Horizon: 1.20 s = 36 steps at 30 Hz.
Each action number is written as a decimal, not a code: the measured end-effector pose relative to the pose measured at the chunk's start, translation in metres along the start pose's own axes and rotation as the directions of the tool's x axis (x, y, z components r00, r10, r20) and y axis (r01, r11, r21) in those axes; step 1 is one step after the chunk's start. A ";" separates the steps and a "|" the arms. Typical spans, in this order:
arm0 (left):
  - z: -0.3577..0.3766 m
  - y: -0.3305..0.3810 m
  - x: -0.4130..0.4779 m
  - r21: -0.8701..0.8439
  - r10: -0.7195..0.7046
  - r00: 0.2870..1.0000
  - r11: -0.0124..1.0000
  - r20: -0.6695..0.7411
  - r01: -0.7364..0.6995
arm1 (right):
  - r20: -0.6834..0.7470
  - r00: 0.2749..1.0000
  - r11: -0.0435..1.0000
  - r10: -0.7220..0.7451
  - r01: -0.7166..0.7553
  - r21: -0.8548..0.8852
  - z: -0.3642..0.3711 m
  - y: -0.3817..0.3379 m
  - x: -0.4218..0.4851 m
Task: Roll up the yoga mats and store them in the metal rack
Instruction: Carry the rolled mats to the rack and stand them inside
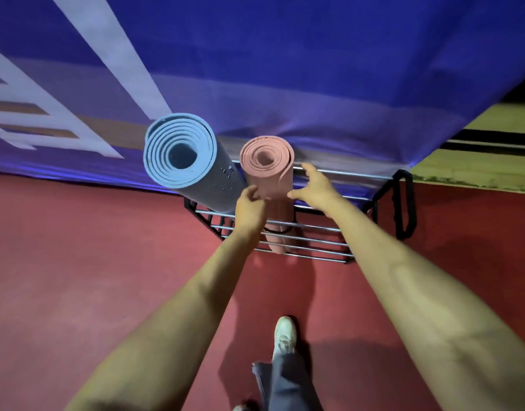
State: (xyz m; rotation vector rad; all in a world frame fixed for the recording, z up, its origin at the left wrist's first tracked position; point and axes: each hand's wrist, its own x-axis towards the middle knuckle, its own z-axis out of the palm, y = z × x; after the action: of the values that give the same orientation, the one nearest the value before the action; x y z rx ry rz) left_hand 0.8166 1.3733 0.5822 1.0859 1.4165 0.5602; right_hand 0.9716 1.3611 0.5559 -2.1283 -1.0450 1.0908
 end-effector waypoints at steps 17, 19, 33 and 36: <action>-0.045 -0.133 -0.319 0.424 0.104 0.903 0.856 0.418 -0.295 | -0.220 0.973 0.940 0.070 -0.138 -0.313 0.027 0.119 -0.430; -0.044 -0.161 -0.360 0.452 0.078 0.888 0.838 0.453 -0.305 | -0.230 0.965 0.924 0.128 -0.200 -0.326 0.036 0.148 -0.483; -0.068 -0.390 -0.644 0.583 -0.006 0.784 0.673 0.620 -0.456 | -0.248 0.893 0.862 0.375 -0.435 -0.260 0.157 0.332 -0.827; -0.080 -0.434 -0.694 0.605 -0.069 0.771 0.666 0.633 -0.437 | -0.226 0.875 0.852 0.428 -0.474 -0.222 0.186 0.359 -0.889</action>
State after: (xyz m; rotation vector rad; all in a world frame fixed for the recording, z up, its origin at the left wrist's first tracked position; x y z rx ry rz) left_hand 0.5197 0.6061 0.5738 1.8835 0.9098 -0.2922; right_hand 0.6232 0.4487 0.5797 -2.7328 -0.6516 0.9837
